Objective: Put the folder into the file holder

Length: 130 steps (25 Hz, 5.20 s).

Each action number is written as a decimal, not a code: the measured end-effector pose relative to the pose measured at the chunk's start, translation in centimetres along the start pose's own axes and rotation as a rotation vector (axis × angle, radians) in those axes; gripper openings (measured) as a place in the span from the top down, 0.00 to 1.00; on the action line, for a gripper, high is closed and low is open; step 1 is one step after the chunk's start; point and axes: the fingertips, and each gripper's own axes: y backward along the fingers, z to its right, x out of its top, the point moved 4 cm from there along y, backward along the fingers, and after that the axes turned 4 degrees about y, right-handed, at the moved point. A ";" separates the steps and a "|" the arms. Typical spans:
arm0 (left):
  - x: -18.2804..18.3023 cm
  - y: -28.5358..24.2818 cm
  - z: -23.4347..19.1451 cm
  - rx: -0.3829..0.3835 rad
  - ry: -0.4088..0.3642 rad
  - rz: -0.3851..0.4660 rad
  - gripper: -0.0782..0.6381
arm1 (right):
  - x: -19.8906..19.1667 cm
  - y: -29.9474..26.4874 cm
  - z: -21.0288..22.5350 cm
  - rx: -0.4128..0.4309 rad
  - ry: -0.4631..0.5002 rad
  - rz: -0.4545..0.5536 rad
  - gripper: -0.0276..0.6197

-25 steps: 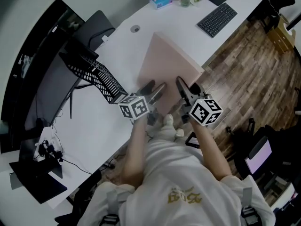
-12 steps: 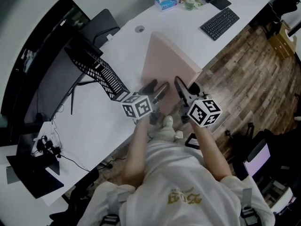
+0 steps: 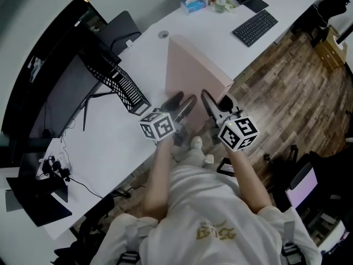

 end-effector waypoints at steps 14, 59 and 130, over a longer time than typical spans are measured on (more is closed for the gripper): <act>0.8 1.9 4.9 -0.039 -0.084 0.066 0.48 | 3.5 3.5 -2.4 0.041 0.042 0.088 0.71; 12.0 17.2 1.5 -0.143 -0.085 0.296 0.48 | 5.5 -5.2 -19.7 0.088 0.064 0.132 0.70; 21.5 21.0 -14.7 -0.210 0.091 0.437 0.50 | -0.1 -22.6 -25.7 0.141 0.221 0.084 0.69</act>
